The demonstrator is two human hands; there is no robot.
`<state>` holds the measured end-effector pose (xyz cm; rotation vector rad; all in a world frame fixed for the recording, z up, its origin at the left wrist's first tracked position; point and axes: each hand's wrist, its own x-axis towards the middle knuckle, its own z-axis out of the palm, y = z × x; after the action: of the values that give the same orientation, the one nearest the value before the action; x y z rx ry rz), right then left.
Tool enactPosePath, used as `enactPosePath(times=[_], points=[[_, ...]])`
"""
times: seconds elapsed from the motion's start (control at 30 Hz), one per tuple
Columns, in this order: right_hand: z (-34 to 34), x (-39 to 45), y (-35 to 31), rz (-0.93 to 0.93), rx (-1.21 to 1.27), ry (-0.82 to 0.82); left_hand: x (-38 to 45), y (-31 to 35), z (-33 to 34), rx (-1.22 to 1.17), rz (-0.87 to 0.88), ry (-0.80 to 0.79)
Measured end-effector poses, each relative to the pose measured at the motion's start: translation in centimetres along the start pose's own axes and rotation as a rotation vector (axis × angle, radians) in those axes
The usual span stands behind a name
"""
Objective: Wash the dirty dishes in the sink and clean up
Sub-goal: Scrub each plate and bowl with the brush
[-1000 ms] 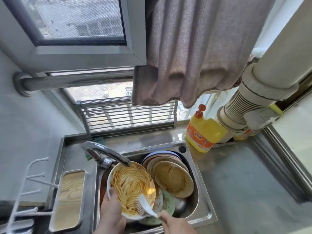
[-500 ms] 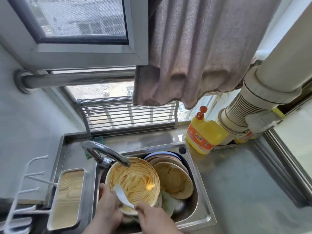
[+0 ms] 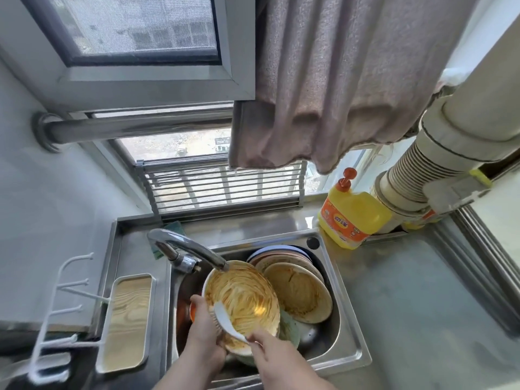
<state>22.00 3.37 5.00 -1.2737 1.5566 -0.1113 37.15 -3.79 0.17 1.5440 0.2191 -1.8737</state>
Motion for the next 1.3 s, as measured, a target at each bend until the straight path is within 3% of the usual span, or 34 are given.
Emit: enactPosePath(times=[0.17,0.37,0.5,0.73,0.87,1.0,1.2,1.3], points=[[-0.2,-0.9,1.4,0.024,-0.101,-0.011,1.1,-0.5,-0.8,0.036,0.169,0.146],[-6.3,-1.9,7.8,0.215,-0.370,0.079,1.1,0.0,-0.7,0.193,0.244,0.127],[-8.4,0.8,8.5,0.220,-0.502,0.177,0.1,0.2,0.9,0.225,0.262,0.077],[-1.1,-2.7,5.2,0.103,-0.362,0.061,1.0,1.7,0.7,0.192,0.365,0.145],[-1.9,-3.0,2.6,-0.051,-0.429,-0.008,1.2,0.6,0.2,0.267,0.412,0.148],[-3.1,-1.2,1.0,-0.123,-0.537,-0.015,1.2,-0.1,0.3,0.173,0.394,0.142],[-4.9,3.4,2.9,0.061,-0.367,0.215,0.5,-1.2,1.5,0.089,0.331,0.037],[-4.6,1.3,6.1,0.140,-0.332,0.166,0.9,-0.3,0.8,0.058,0.327,0.039]])
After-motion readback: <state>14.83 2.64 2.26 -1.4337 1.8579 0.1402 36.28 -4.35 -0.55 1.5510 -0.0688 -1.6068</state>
